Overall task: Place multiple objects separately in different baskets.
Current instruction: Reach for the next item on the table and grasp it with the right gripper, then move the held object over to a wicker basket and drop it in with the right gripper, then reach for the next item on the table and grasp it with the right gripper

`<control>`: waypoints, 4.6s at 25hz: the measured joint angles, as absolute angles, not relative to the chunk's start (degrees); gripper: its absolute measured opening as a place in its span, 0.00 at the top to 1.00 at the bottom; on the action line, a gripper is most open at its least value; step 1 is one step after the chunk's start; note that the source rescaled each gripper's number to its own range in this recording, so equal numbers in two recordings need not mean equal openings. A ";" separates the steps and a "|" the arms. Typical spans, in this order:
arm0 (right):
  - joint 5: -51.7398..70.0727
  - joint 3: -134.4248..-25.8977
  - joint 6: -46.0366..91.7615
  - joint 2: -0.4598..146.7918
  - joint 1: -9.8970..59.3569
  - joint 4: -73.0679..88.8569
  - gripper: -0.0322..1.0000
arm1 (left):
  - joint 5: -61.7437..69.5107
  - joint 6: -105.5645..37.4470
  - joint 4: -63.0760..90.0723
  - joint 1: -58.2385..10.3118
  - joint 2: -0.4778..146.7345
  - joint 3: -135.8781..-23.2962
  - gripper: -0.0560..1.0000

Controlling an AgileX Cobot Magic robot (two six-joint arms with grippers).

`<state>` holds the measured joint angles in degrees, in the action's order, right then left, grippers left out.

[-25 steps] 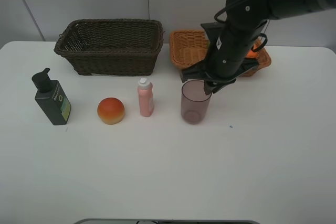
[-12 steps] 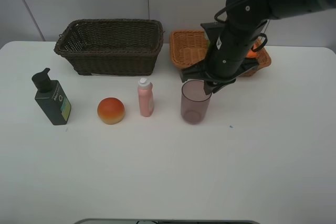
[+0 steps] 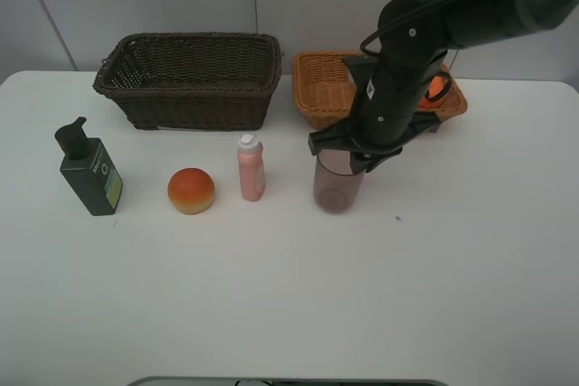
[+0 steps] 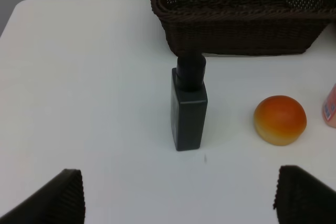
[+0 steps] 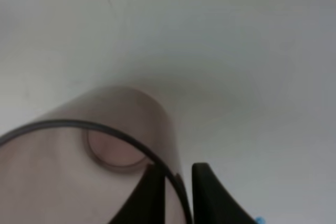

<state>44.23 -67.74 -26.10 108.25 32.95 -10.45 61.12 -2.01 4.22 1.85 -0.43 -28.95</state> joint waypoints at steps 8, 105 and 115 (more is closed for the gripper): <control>42.95 -67.74 -26.10 111.61 32.95 -10.41 0.97 | 61.12 -2.01 4.22 1.85 -0.43 -28.95 0.11; 60.42 -122.28 -7.87 127.64 37.87 -9.89 0.20 | 61.12 -2.01 4.22 1.85 -0.43 -28.95 0.11; 69.95 -116.06 26.60 121.24 42.61 -2.20 0.20 | 61.12 -2.01 4.22 1.85 -0.43 -28.95 0.11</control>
<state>69.95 -116.06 26.60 121.24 42.61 -2.20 61.12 -2.01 4.22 1.85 -0.43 -28.95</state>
